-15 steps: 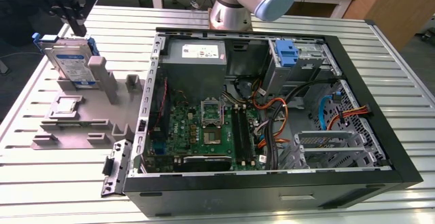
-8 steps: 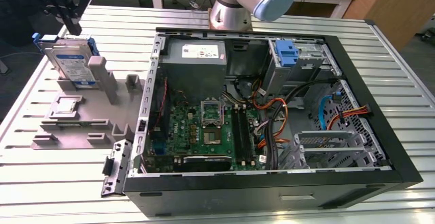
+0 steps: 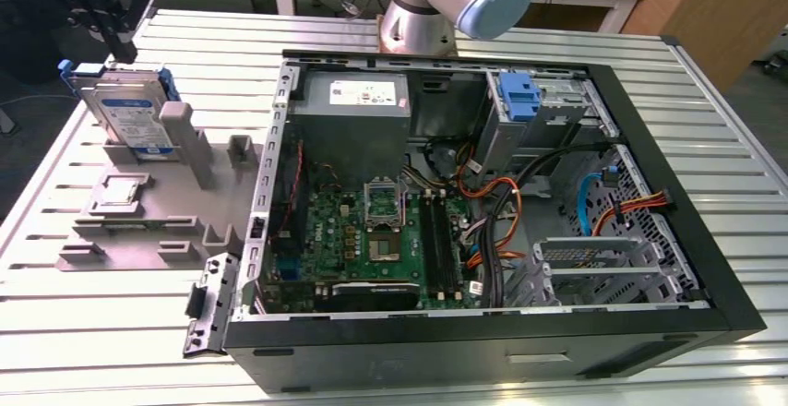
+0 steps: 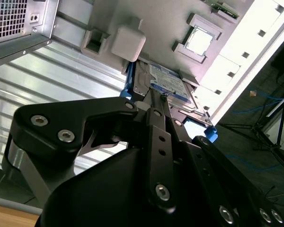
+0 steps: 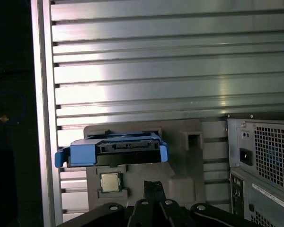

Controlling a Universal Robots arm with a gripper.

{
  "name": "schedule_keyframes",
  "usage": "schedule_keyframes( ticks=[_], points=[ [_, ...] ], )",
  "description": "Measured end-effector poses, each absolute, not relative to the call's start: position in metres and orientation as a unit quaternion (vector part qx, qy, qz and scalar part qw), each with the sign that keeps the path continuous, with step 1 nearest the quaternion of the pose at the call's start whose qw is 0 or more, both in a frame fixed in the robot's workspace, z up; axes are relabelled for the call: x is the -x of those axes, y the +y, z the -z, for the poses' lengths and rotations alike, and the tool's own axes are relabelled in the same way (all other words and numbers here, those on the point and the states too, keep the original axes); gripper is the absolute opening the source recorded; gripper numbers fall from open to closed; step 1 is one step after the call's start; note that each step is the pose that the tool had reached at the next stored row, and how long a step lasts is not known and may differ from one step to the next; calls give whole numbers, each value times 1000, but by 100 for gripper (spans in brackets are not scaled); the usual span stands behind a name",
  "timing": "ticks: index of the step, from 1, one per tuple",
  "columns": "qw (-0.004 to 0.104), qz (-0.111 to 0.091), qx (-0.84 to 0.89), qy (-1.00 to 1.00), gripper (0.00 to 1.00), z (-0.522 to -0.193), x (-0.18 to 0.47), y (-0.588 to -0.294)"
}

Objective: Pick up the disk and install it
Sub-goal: 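Reach for the disk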

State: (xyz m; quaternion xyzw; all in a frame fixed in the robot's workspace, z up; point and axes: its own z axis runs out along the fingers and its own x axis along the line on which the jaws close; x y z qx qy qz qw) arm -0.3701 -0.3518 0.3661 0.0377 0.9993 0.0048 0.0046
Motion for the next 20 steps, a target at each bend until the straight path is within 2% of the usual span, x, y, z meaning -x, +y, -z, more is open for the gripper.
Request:
schedule_keyframes(
  ticks=[20],
  points=[
    [5, -5, -38, 999, 10, -362, 377, -340]
  ],
)
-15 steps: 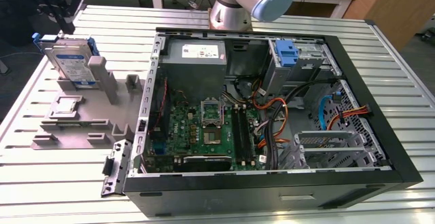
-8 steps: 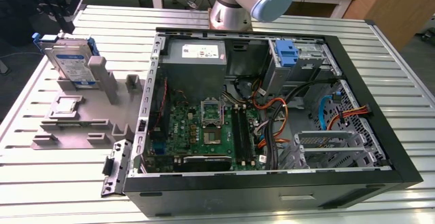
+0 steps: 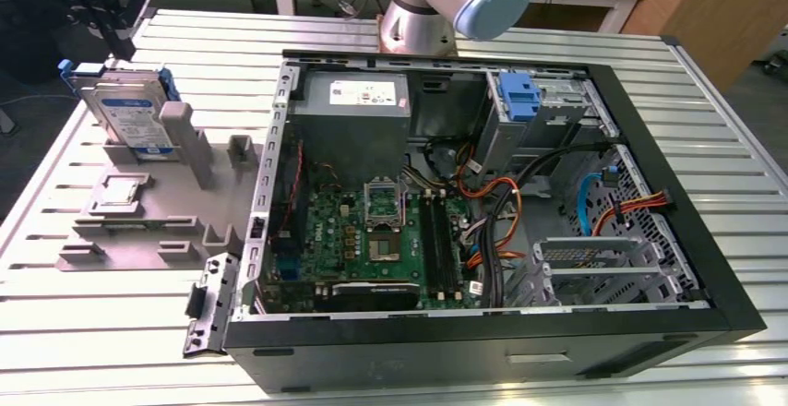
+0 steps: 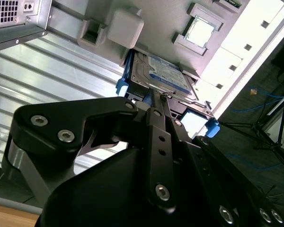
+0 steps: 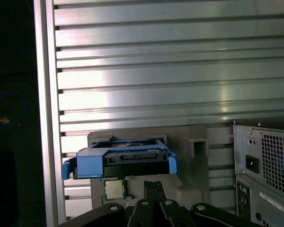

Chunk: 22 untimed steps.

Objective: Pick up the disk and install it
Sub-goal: 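Reach for the disk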

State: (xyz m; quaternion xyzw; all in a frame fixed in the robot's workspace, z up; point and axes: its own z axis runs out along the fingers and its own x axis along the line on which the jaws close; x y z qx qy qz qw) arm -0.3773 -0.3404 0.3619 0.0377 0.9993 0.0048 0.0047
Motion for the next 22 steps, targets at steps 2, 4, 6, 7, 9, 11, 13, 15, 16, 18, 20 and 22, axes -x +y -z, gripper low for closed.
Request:
schedule_keyframes(
  ticks=[2, 4, 6, 7, 9, 11, 13, 15, 16, 18, 20, 22],
  points=[
    [5, -5, -34, 999, 10, -362, 377, -340],
    [5, -5, -25, 1000, 10, -362, 377, -340],
    [5, -5, -12, 1000, 10, -362, 377, -340],
    [5, -5, -4, 1000, 10, -362, 377, -340],
    [4, -5, 13, 1000, 10, -362, 377, -340],
    [4, -5, 31, 999, 10, -362, 377, -340],
    [4, -5, 49, 999, 10, -362, 377, -340],
    [4, -5, 68, 998, 10, -362, 377, -340],
    [4, -5, 77, 997, 10, -362, 377, -340],
    [4, -5, 95, 995, 10, -362, 377, -340],
    [4, -5, 112, 994, 10, -361, 377, -340],
    [4, -6, 131, 991, 10, -361, 377, -340]
  ],
)
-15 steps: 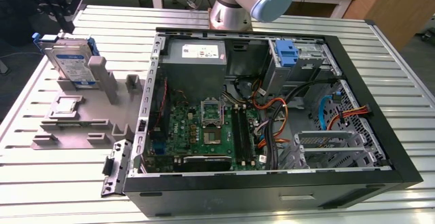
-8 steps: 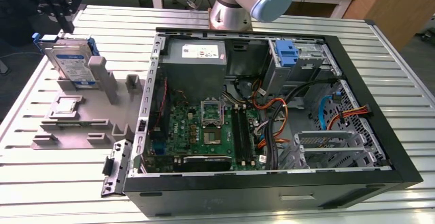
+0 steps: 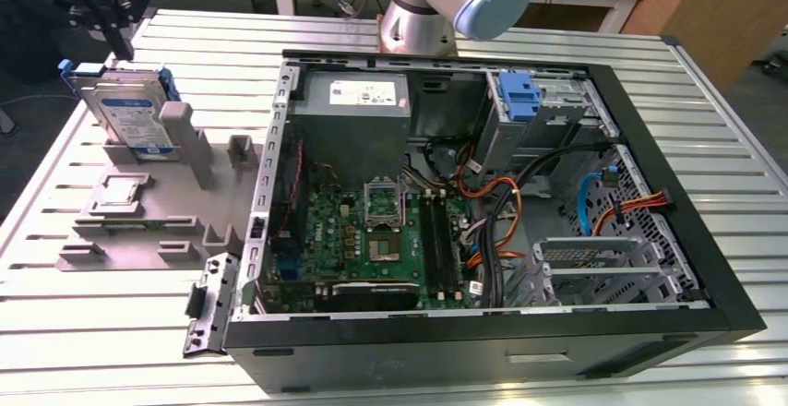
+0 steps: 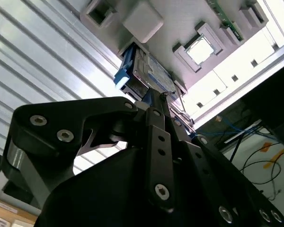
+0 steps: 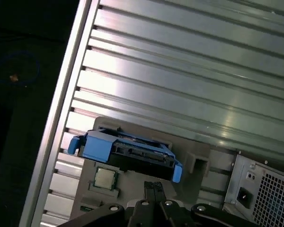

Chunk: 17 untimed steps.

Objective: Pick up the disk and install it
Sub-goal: 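Reach for the disk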

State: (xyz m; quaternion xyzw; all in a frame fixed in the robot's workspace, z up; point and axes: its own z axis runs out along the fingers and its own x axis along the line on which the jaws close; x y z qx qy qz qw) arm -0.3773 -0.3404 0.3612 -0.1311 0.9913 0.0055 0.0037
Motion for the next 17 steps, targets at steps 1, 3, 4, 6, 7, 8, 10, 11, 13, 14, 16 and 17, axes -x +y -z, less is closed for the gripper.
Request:
schedule_keyframes(
  ticks=[1, 3, 4, 6, 7, 8, 10, 11, 13, 14, 16, 17],
  points=[
    [4, -6, 140, 990, 10, -361, 377, -340],
    [4, -6, 158, 987, 10, -361, 377, -340],
    [4, -6, 167, 986, 10, -361, 377, -340],
    [3, -6, 184, 983, 10, -361, 377, -340],
    [3, -6, 194, 981, 10, -361, 377, -340],
    [3, -6, 203, 979, 10, -361, 377, -340],
    [3, -6, 220, 975, 10, -361, 377, -340],
    [3, -6, 229, 973, 10, -360, 377, -340],
    [3, -6, 247, 969, 10, -360, 377, -340],
    [3, -6, 256, 967, 10, -360, 377, -340],
    [3, -6, 273, 962, 10, -360, 377, -340],
    [3, -6, 282, 959, 10, -360, 377, -340]
  ],
)
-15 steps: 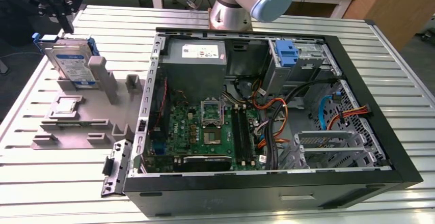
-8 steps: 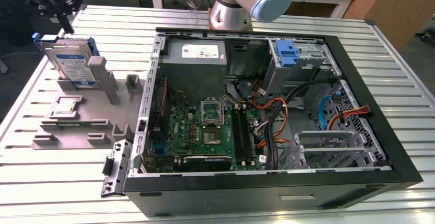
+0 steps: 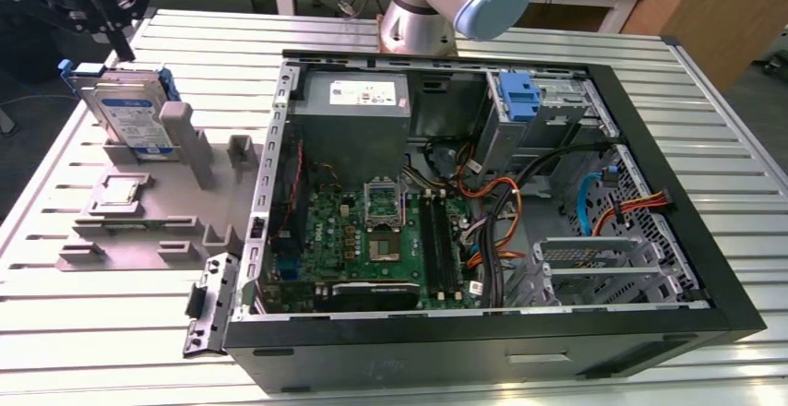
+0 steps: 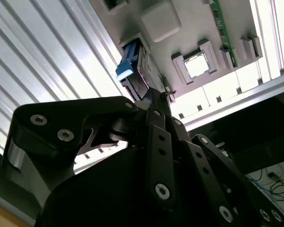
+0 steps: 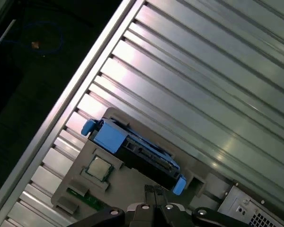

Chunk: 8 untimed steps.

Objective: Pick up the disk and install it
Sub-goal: 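Reach for the disk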

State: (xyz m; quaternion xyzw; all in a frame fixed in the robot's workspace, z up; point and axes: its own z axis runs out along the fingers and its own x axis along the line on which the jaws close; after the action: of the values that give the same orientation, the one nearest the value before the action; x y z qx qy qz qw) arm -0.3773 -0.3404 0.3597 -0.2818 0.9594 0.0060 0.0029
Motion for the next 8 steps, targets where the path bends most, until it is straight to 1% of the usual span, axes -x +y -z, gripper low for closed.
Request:
schedule_keyframes(
  ticks=[8],
  points=[
    [3, -6, 332, 943, 10, -359, 379, -340]
  ],
)
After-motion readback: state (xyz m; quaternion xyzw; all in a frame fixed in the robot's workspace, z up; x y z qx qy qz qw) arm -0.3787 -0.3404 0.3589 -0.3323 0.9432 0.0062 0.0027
